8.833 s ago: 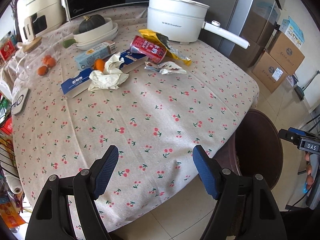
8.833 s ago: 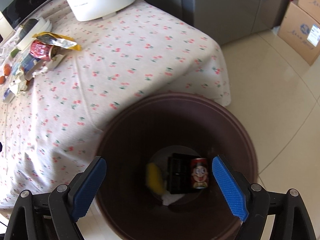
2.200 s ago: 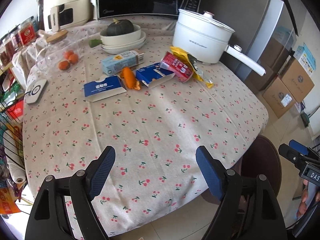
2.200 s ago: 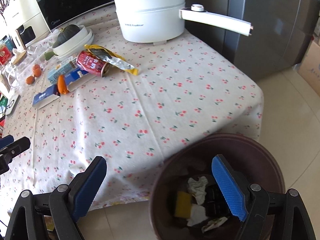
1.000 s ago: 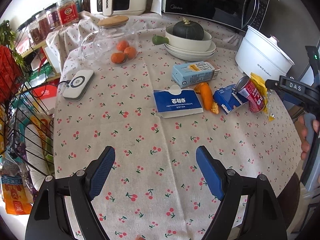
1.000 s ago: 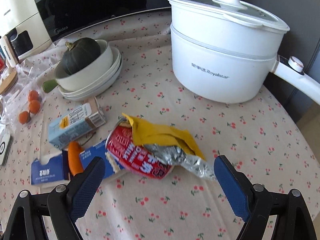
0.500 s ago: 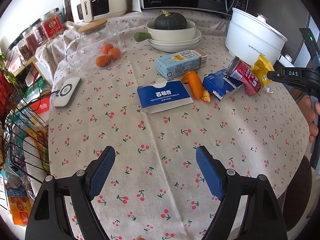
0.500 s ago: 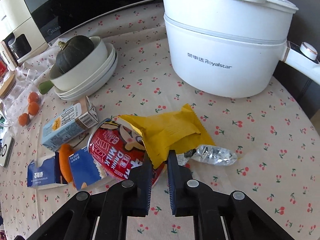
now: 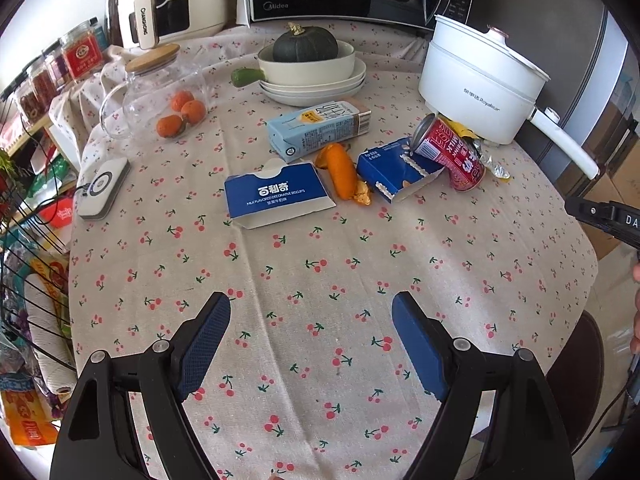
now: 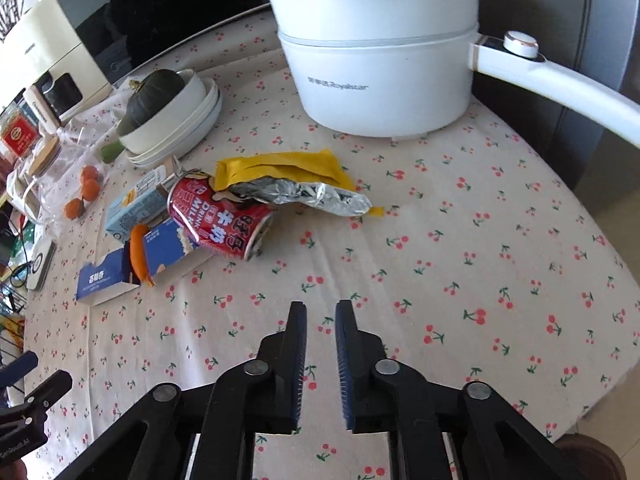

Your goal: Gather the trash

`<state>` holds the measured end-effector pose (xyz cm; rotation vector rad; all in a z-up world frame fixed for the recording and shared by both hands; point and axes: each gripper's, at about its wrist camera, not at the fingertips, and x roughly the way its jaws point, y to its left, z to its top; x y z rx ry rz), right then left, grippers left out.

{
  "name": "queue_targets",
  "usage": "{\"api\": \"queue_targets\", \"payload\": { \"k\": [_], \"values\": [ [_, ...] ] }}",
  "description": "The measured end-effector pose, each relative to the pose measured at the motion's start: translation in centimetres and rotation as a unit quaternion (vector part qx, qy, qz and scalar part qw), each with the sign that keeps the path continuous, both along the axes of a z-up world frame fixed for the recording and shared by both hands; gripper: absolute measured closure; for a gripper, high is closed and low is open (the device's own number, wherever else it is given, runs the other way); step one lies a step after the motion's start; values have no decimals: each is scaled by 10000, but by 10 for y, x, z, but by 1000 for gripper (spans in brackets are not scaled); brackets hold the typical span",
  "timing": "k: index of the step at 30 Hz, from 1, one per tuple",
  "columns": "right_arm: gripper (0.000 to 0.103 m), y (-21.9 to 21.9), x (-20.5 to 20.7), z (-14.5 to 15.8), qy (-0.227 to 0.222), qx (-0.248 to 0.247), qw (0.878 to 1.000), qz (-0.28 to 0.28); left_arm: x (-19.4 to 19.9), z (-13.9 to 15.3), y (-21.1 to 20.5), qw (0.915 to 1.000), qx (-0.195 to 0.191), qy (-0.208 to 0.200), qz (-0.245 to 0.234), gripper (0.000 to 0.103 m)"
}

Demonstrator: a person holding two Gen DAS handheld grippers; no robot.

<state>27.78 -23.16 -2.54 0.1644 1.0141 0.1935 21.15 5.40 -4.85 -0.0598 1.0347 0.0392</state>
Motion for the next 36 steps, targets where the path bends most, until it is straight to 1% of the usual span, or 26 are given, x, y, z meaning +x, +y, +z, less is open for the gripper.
{"api": "queue_targets", "payload": {
  "k": [1,2,4,7,10,12,15,16,17,18,19,20,21,22,25,28,30,33,35,36],
  "values": [
    [42,-1,4,-2,9,-118,9999,-68,0,1,1,10000,-29,-3,8,18],
    [31,0,8,-4,-25,-281,9995,-131,-1,1,2,10000,-60,-13,12,18],
    [31,3,20,-10,-98,-549,9983,-145,-1,3,5,9999,-107,-32,36,18],
    [31,16,44,-21,-203,-919,9955,83,2,4,11,9997,-225,-35,77,18],
    [31,34,69,-32,-408,-1440,9873,540,8,4,13,9994,-328,-26,97,18],
    [31,44,85,-42,-444,-1724,9803,856,13,2,12,9995,-310,-16,75,18],
    [40,53,108,-59,-411,-1953,9720,1241,19,-1,10,9997,-239,13,32,18],
    [46,54,115,-65,-368,-1945,9710,1339,20,-3,10,9997,-232,23,27,18],
    [59,55,120,-69,-319,-1907,9709,1414,22,-4,9,9997,-231,33,30,18],
    [67,55,123,-72,-271,-1840,9713,1480,23,-5,9,9997,-232,43,34,18],
    [85,55,124,-74,-230,-1748,9720,1551,25,-6,8,9997,-236,50,30,18],
    [90,54,123,-76,-215,-1664,9727,1601,26,-7,6,9997,-240,53,19,18],
    [90,53,119,-76,-231,-1606,9730,1640,27,-7,4,9997,-240,52,6,18],
    [92,52,113,-76,-254,-1555,9729,1695,28,-8,1,9997,-244,52,-10,18],
    [94,41,92,-70,-269,-1375,9745,1755,30,-7,-11,9997,-205,23,-138,18],
    [94,21,64,-59,-271,-1087,9798,1655,36,-4,-27,9994,-140,-43,-316,18],
    [94,5,45,-53,-178,-891,9840,1530,41,-1,-40,9987,-76,-137,-478,18],
    [94,-20,23,-46,-3,-635,9892,1321,56,5,-67,9961,161,-339,-794,18],
    [94,-34,15,-43,90,-344,9926,1157,70,5,-85,9934,327,-378,-1030,18],
    [94,-39,14,-42,128,-267,9926,1175,77,5,-94,9920,423,-400,-1120,18]
  ]
}}
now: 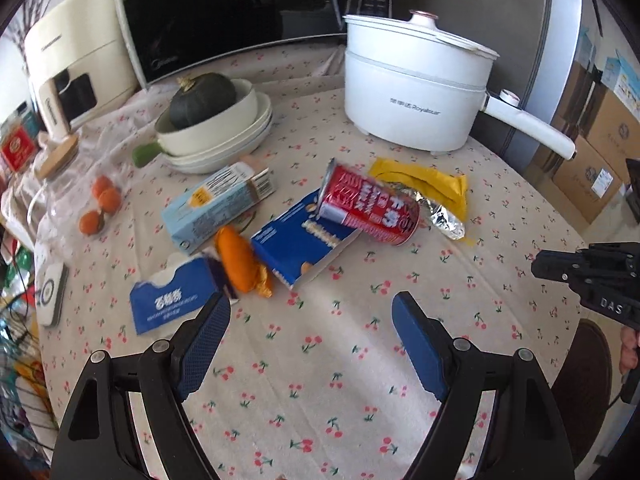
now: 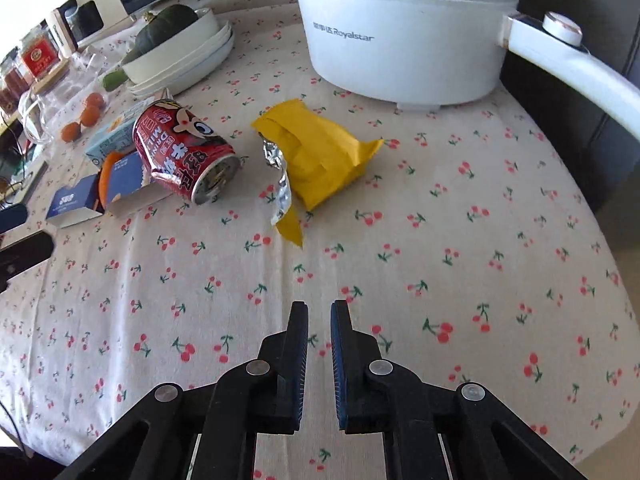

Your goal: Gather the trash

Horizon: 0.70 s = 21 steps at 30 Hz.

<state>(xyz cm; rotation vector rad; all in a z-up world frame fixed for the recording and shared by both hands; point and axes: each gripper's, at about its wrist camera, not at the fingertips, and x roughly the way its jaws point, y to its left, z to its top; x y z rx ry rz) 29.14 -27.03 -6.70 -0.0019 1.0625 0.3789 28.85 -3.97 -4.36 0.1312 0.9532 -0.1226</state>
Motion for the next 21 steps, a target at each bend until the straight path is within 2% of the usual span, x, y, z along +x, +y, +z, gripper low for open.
{"api": "queue_targets", "payload": {
  "k": [4,5,6,7,8,14,21],
  "values": [
    [85,-11,-3,1,73,240,9997,-33,28,-5,-24,9992,295,-58,-249,18],
    [70,-15,-2,-1,124,297,9995,-72,34,-6,-29,9989,350,-67,-299,18],
    [61,-19,-1,-3,151,328,9993,-126,39,-9,-34,9985,398,-64,-364,18],
    [45,-23,0,-5,136,350,9991,-202,44,-11,-39,9980,462,-55,-429,18],
    [40,-28,0,-7,104,371,9988,-288,49,-13,-43,9973,534,-43,-503,18],
    [40,-49,4,-21,230,521,9973,-455,70,-31,-63,9931,887,120,-760,18],
    [40,-50,7,-27,295,551,9970,-446,83,-45,-69,9919,964,313,-771,18]
  ]
}}
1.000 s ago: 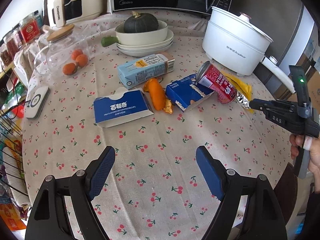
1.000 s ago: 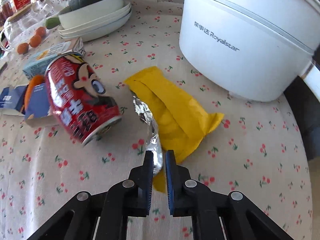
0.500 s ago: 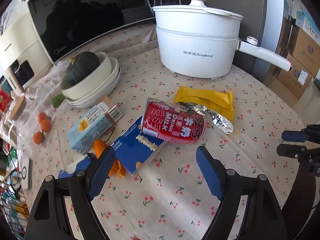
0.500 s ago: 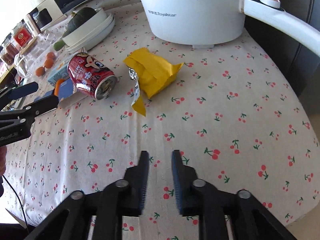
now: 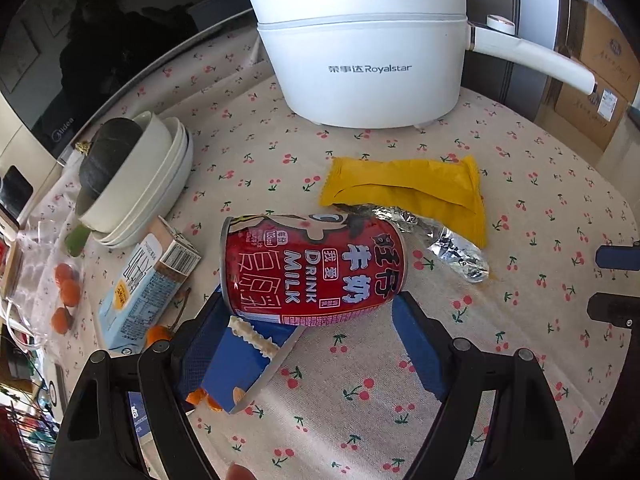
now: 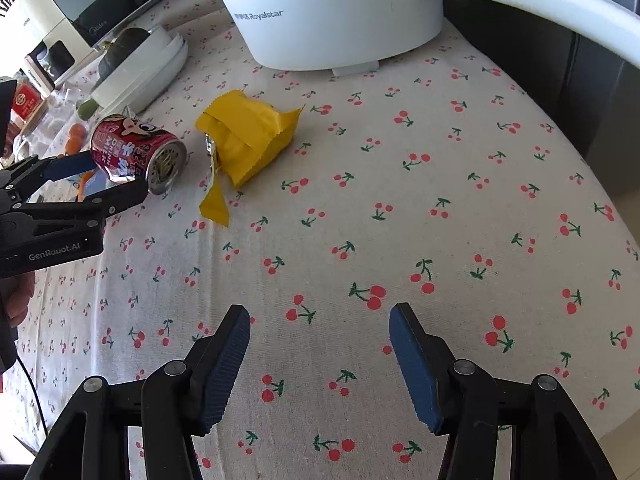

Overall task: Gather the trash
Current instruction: 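Close the left tool on the red Drink Milk can and lift it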

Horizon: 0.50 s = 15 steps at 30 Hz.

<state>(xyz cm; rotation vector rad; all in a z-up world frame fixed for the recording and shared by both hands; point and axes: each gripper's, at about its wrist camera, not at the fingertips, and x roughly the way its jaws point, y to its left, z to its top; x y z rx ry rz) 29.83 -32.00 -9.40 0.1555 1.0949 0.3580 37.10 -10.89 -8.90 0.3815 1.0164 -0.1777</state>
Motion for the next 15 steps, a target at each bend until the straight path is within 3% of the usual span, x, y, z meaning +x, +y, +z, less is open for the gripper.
{"api": "queue_targets", "payload": {
  "k": [5,15],
  "values": [
    [37,3,1,0,4,-21,10000,20,3,1,3,9994,-287,133,116,18],
    [36,7,2,-2,42,49,10000,51,9,3,-8,9983,-152,-101,557,18]
  ]
}}
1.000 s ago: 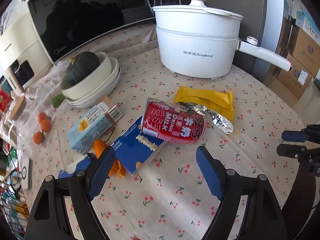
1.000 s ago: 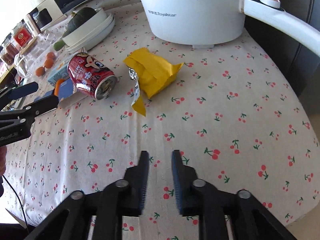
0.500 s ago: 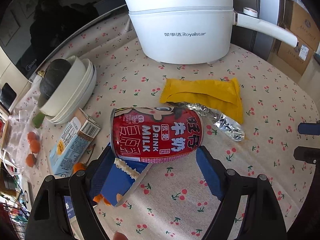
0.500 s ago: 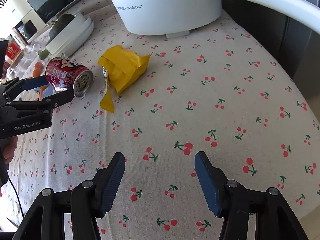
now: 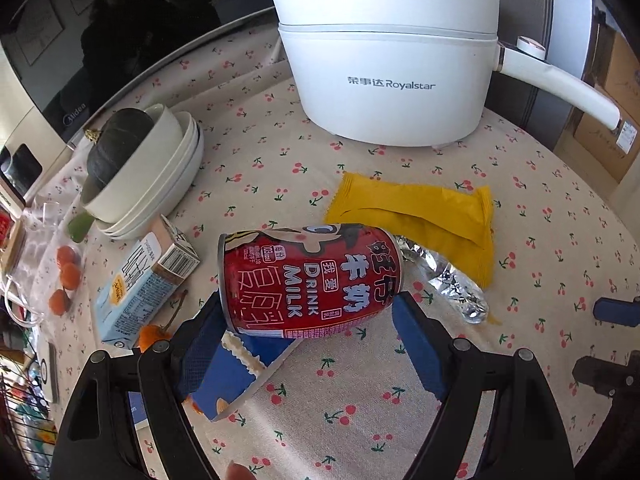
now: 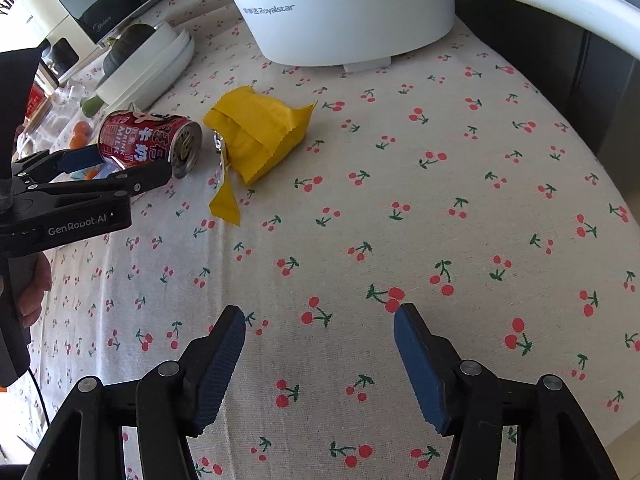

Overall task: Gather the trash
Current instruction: 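Close the left tool on the red Drink Milk can and lift it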

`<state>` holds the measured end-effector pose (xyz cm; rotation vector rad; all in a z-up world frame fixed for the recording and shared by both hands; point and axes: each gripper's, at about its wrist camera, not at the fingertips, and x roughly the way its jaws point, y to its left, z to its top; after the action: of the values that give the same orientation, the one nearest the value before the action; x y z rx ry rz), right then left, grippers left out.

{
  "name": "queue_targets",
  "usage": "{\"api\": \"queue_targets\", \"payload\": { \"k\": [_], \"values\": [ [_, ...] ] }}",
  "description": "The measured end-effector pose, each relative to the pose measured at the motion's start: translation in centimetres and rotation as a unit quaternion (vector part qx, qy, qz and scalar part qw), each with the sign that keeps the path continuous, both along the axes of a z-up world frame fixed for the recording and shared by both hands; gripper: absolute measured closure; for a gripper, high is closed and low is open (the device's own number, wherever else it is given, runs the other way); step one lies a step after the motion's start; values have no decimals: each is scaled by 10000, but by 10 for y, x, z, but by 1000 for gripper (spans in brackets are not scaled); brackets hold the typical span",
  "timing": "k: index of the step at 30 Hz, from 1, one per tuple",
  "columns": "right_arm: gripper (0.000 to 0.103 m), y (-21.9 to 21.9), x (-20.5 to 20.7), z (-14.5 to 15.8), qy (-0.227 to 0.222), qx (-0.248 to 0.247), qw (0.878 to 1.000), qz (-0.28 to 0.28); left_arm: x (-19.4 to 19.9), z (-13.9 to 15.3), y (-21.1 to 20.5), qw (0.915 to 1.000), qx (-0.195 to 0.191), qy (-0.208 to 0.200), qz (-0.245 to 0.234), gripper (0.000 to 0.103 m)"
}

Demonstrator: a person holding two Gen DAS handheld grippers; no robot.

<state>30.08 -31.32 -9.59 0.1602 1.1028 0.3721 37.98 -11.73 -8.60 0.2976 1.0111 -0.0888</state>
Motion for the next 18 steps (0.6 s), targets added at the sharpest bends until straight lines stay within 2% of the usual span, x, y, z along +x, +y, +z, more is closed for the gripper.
{"api": "queue_targets", "payload": {
  "k": [5,7,10,11,12,14,16,18],
  "values": [
    [36,-3,0,-3,34,10,10000,-42,6,-1,-3,9998,-69,22,174,18],
    [36,-4,0,-3,47,16,10000,-63,7,1,-1,9998,-145,36,140,21],
    [36,-6,-1,-2,46,20,10000,-83,6,4,5,9996,-270,64,3,35],
    [36,-6,-1,-2,40,25,9999,-89,5,5,8,9994,-309,102,-90,51],
    [36,-7,-1,-1,32,32,9999,-92,5,5,11,9990,-359,184,-177,73],
    [36,-7,0,0,24,46,9999,-99,3,5,19,9968,-594,431,-317,88],
    [36,-7,-1,0,21,57,9999,-104,0,8,26,9947,-785,520,-407,88],
    [36,-7,-1,1,15,66,9999,-102,-4,13,30,9939,-805,519,-539,85]
  ]
}}
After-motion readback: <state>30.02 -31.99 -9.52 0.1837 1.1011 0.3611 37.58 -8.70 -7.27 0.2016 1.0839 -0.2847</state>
